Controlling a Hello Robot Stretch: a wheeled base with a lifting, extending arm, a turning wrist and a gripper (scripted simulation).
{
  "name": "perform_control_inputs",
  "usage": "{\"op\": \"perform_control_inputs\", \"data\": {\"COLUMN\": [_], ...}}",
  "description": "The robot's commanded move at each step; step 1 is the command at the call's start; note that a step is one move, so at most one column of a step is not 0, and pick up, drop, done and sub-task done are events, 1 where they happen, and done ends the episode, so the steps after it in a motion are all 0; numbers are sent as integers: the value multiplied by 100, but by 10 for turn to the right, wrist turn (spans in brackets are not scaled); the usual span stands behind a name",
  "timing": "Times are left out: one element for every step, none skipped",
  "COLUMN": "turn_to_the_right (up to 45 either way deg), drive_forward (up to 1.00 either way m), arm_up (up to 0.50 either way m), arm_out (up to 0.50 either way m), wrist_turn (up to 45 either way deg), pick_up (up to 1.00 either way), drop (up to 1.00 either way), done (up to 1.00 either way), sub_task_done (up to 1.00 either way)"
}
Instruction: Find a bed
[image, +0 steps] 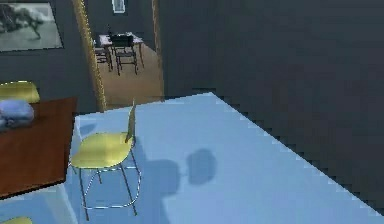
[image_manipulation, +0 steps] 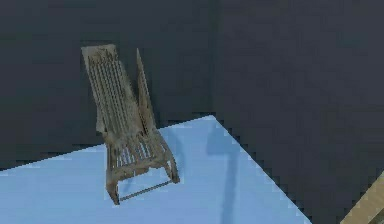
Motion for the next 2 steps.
{"op": "perform_control_inputs", "data": {"turn_to_the_right": [0,120], "drive_forward": [100,0], "arm_up": [0,0], "arm_out": [0,0], "wrist_turn": [0,0], "pick_up": [0,0], "drop": [0,0], "done": [0,0], "sub_task_done": [0,0]}}
